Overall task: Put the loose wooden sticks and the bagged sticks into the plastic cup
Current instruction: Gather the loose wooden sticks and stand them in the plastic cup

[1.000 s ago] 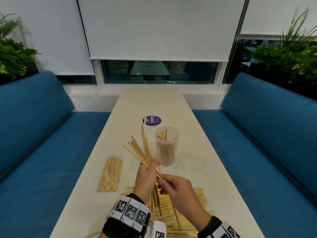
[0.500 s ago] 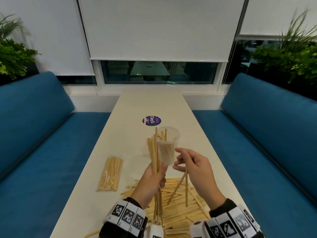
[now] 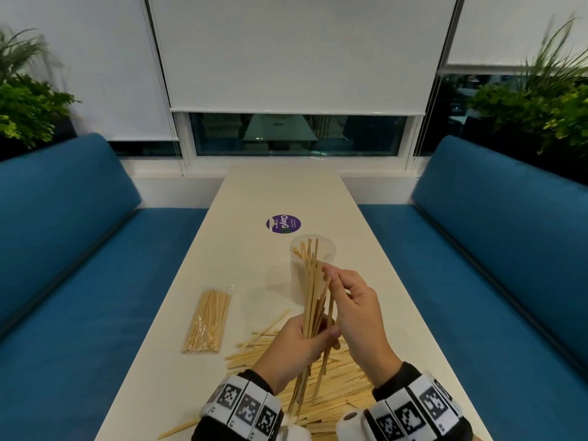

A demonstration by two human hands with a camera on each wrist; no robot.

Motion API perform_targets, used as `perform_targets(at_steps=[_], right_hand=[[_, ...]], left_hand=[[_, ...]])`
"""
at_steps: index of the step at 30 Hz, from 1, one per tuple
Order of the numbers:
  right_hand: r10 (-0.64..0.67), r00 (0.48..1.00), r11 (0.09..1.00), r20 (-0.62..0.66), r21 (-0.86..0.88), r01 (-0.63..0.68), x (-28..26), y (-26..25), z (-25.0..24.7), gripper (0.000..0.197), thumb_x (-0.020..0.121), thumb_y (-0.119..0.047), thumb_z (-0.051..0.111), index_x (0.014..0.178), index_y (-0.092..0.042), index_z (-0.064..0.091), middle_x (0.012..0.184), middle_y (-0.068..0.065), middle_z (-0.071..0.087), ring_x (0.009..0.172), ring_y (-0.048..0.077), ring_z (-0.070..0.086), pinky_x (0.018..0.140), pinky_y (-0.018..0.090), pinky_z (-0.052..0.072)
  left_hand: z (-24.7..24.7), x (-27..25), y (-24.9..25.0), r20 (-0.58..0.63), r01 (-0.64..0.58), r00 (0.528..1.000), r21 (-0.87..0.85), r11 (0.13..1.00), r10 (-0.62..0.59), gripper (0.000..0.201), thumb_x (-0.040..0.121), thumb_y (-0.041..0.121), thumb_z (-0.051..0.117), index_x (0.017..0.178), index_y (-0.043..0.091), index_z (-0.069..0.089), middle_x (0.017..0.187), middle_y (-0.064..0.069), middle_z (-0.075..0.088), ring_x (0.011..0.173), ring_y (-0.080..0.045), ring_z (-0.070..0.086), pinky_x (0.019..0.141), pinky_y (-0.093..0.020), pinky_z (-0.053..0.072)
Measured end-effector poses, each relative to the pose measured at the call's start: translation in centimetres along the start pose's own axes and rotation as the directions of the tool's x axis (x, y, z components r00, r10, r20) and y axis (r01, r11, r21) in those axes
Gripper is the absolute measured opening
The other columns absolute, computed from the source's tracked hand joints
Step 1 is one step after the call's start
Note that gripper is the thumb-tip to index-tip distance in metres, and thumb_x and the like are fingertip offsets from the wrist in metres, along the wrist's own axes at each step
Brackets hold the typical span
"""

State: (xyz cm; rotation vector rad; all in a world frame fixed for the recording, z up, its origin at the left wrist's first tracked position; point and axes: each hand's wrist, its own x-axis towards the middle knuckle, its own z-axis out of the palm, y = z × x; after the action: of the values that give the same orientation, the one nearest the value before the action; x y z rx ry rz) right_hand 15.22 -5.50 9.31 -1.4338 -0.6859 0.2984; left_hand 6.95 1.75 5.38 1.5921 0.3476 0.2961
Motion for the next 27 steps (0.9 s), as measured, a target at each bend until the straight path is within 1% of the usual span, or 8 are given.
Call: perform_targets(at_steps=[2, 5, 7, 10, 12, 14, 22, 27], right_hand=[[0.043, 0.998, 0.997, 0.043, -0.071, -0.040, -0.1, 0.1, -0.2, 0.027, 0.090, -0.040, 0.043, 0.114, -0.044, 0.056, 0.111, -0.011, 0.057, 0.099, -0.009, 0.054, 0.081, 0.012, 0.047], [0.243, 0.965, 0.967, 0.099, -0.096, -0.234, -0.9, 1.3, -0.7, 0.057, 0.085, -0.059, 0.030, 0.136, -0.034, 0.038, 0.129, -0.006, 0.051, 0.116, 0.005, 0.050, 0.097, 0.026, 0.043], [0.469, 0.872, 0.882, 0.139, -0.122, -0.455, -1.6, 2.6, -0.8, 0.061, 0.090, -0.060, 0.023, 0.138, -0.025, 0.034, 0.127, -0.001, 0.051, 0.117, 0.016, 0.049, 0.100, 0.034, 0.041], [0.728, 0.657, 0.674, 0.198, -0.027, -0.738, -2.2, 4.4, -0.9, 0.062, 0.090, -0.061, 0.030, 0.135, -0.019, 0.037, 0.108, 0.005, 0.052, 0.095, 0.020, 0.052, 0.083, 0.035, 0.046], [0.787, 0.561, 0.552, 0.257, 0.113, -0.826, -2.1, 5.0, -0.9, 0.061, 0.089, -0.059, 0.041, 0.131, -0.015, 0.038, 0.098, 0.012, 0.052, 0.078, 0.023, 0.053, 0.071, 0.037, 0.048], [0.798, 0.512, 0.467, 0.317, 0.213, -0.859, -1.8, 5.1, -1.0, 0.057, 0.090, -0.055, 0.045, 0.125, -0.010, 0.038, 0.088, 0.015, 0.051, 0.071, 0.027, 0.055, 0.066, 0.039, 0.048], [0.838, 0.418, 0.349, 0.351, 0.245, -0.905, -2.0, 4.8, -0.2, 0.052, 0.091, -0.050, 0.047, 0.101, 0.001, 0.047, 0.076, 0.021, 0.056, 0.063, 0.030, 0.055, 0.062, 0.036, 0.050], [0.699, 0.528, 0.368, 0.481, 0.391, -0.843, -1.9, 2.9, 0.2, 0.054, 0.097, -0.039, 0.038, 0.106, 0.012, 0.055, 0.082, 0.020, 0.064, 0.076, 0.028, 0.063, 0.080, 0.037, 0.054]], left_hand=[[0.1, 0.0, 0.0, -0.056, -0.006, 0.998, -0.011, 1.000, 0.005, 0.016, 0.091, 0.031, 0.055, 0.081, 0.021, 0.062, 0.060, 0.009, 0.057, 0.049, -0.006, 0.042, 0.052, -0.018, 0.035], [-0.2, 0.2, 0.0, -0.225, 0.008, 0.973, -0.148, 0.989, -0.042, 0.022, 0.093, 0.033, 0.051, 0.083, 0.017, 0.062, 0.060, 0.008, 0.051, 0.047, -0.005, 0.039, 0.051, -0.018, 0.036], [-0.7, 0.4, 0.3, -0.318, -0.023, 0.946, -0.267, 0.963, -0.066, 0.029, 0.090, 0.037, 0.049, 0.077, 0.013, 0.059, 0.059, 0.005, 0.047, 0.047, -0.006, 0.039, 0.053, -0.019, 0.036], [-1.3, 0.7, 0.7, -0.426, -0.120, 0.903, -0.370, 0.921, -0.054, 0.034, 0.081, 0.047, 0.049, 0.069, 0.016, 0.056, 0.059, 0.003, 0.045, 0.048, -0.008, 0.037, 0.057, -0.025, 0.033], [-1.3, 0.8, 0.7, -0.483, -0.170, 0.875, -0.347, 0.922, -0.021, 0.034, 0.078, 0.051, 0.049, 0.065, 0.021, 0.057, 0.059, 0.003, 0.045, 0.049, -0.008, 0.037, 0.059, -0.027, 0.032], [-1.1, 0.8, 0.9, -0.511, -0.194, 0.860, -0.304, 0.933, 0.013, 0.036, 0.078, 0.053, 0.048, 0.064, 0.020, 0.053, 0.059, 0.003, 0.045, 0.051, -0.009, 0.037, 0.060, -0.028, 0.033], [0.1, 0.5, 1.7, -0.570, -0.233, 0.818, -0.205, 0.951, 0.077, 0.046, 0.077, 0.056, 0.041, 0.064, 0.012, 0.039, 0.055, 0.003, 0.039, 0.049, -0.008, 0.038, 0.059, -0.025, 0.035], [0.1, 0.4, 0.9, -0.587, -0.250, 0.795, -0.089, 0.964, 0.152, 0.038, 0.078, 0.049, 0.048, 0.067, 0.013, 0.043, 0.047, 0.009, 0.040, 0.043, -0.003, 0.039, 0.051, -0.012, 0.040]])
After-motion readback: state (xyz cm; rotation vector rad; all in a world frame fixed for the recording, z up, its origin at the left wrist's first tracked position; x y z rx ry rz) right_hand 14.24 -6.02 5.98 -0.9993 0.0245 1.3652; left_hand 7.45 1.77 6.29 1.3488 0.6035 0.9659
